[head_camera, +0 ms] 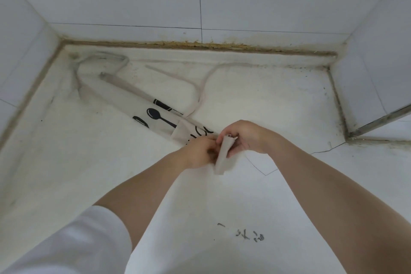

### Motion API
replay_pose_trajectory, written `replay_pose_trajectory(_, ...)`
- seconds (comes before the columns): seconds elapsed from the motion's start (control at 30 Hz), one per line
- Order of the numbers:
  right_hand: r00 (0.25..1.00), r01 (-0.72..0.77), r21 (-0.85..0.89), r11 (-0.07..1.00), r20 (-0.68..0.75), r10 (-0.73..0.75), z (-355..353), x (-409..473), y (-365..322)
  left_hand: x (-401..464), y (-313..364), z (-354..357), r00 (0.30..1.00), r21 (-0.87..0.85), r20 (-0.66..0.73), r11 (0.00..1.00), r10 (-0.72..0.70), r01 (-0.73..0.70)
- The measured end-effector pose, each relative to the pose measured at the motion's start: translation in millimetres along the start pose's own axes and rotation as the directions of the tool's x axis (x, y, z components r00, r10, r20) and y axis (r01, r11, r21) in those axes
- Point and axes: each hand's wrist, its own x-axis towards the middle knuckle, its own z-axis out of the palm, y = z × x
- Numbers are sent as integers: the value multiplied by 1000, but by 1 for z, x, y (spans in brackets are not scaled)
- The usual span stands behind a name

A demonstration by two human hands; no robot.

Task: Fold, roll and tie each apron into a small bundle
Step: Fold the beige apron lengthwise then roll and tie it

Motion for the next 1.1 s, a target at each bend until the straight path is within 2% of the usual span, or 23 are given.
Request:
replay_pose_trajectory(0.07,999,15,55,998,38,-17,4,4,-1,-11,4,-13,993,-341,40,933,-110,117)
replay_pose_trajectory(0.1,999,43,9,999,30,-43,6,6,-2,-13,6,-20,987,-455,37,877,-156,156)
replay_pose_trajectory(0.17,992,115,-219,969,-24,-124,14,11,-3,-18,6,-29,973,-597,3,780,-232,188)
replay_pose_trajectory(0.23,974,133,-465,875,-103,-202,19,20,-3,-24,3,-33,950,-682,-75,711,-302,172)
replay_pose_trajectory(0.3,951,70,-633,771,-192,-243,26,33,-1,-29,-11,-32,913,-607,-224,782,-341,143)
replay_pose_trajectory(0.37,920,-35,-721,692,-294,-259,34,45,-3,-31,-28,-29,898,-311,-341,935,-279,172)
replay_pose_trajectory(0.4,911,-78,-753,653,-320,-260,39,50,-4,-33,-37,-28,890,-147,-377,966,-255,215)
replay_pose_trajectory(0.47,904,-154,-795,587,-353,-240,46,58,-3,-35,-47,-28,883,1,-407,966,-235,258)
replay_pose_trajectory(0.67,913,-224,-827,515,-364,-187,56,66,-16,-33,-59,-39,905,140,-421,982,-60,130)
replay_pose_trajectory(0.8,946,-91,-797,597,-257,-199,52,64,-19,-26,-65,-34,926,159,-376,980,-48,115)
replay_pose_trajectory(0.9,981,-41,-724,689,-160,-109,49,61,-26,-21,-66,-35,940,151,-338,983,-47,103)
replay_pose_trajectory(0.93,984,-76,-641,764,-172,-47,47,59,-30,-20,-67,-37,946,136,-323,987,-36,84)
replay_pose_trajectory(1.0,976,-193,-340,920,-160,146,43,54,-35,-19,-70,-41,961,59,-276,998,-9,26)
replay_pose_trajectory(1.07,972,-234,-151,961,-63,227,38,49,-34,-19,-71,-46,978,-4,-207,1000,11,-12)
replay_pose_trajectory(1.1,974,-227,-146,963,-32,224,35,48,-31,-19,-70,-49,985,-39,-174,999,2,-9)
